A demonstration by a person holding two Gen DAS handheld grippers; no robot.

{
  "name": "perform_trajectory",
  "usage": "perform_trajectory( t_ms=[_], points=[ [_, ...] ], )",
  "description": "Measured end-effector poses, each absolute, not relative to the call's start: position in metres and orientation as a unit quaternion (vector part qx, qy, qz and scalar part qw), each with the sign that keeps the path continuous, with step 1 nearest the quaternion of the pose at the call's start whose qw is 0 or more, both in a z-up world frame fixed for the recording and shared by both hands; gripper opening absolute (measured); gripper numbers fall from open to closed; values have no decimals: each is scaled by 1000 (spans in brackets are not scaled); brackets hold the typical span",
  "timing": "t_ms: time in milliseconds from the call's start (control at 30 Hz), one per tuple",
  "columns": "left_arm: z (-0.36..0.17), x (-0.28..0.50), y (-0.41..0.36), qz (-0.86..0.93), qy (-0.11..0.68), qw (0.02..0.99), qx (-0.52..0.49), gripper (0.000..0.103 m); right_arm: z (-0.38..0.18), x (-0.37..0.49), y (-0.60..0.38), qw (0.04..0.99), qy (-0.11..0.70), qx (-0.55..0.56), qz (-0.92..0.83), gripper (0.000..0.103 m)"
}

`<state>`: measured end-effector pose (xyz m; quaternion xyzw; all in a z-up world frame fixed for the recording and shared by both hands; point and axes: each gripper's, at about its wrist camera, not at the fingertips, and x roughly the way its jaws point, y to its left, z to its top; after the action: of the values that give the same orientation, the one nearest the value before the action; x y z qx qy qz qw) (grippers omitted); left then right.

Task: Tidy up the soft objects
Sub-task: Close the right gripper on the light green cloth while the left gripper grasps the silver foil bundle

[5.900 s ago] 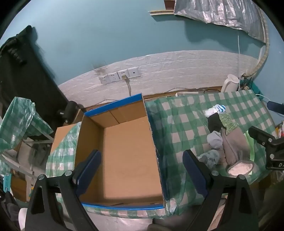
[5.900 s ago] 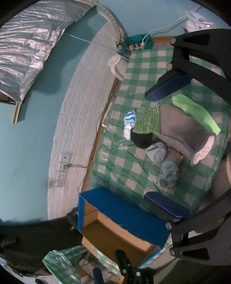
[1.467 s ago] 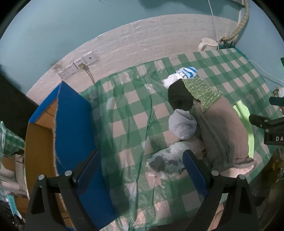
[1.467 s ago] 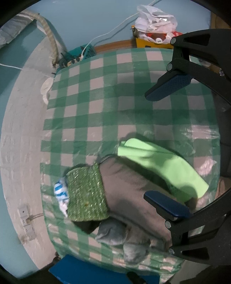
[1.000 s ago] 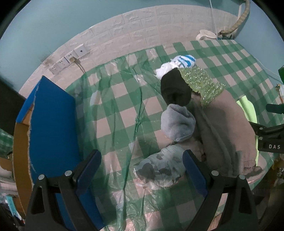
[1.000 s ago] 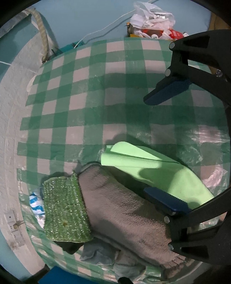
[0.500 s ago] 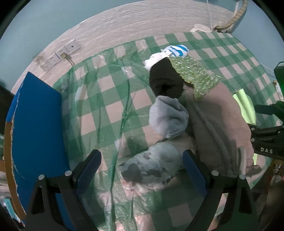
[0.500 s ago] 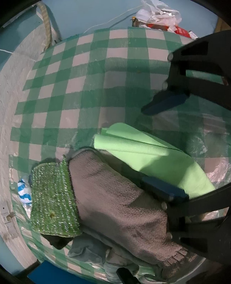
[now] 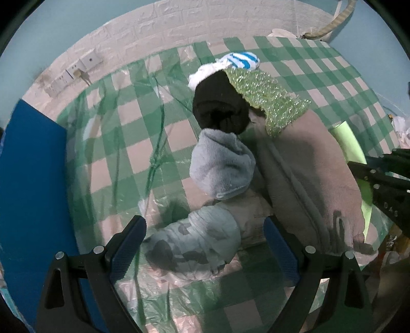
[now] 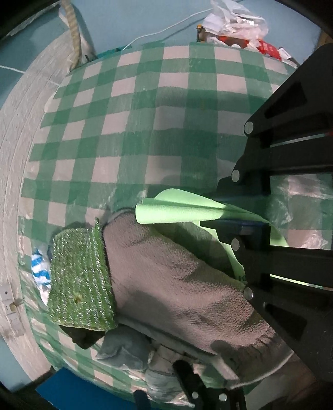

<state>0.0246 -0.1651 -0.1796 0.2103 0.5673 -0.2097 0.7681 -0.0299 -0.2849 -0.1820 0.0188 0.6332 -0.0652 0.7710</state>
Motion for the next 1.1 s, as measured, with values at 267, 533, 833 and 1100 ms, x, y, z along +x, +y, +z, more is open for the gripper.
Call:
perform_trajectory(
  t_ms=[267,533,833,1100],
  points=[
    [-186,30,-161,-210,581,764,185,82,-166,-35,-312,776,625,31,-79,10],
    [-181,26,-159,-214,569,771,191,58,-142,-34,-328,783,615,20,-88,10],
    [-170,15,-158,-215,552,780,201,52,-129,-33,-310,798,596,5,-92,10],
    [-142,9,-151,-198,524,802,207,52,-103,-45,-305,815,571,-2,-98,10]
  ],
)
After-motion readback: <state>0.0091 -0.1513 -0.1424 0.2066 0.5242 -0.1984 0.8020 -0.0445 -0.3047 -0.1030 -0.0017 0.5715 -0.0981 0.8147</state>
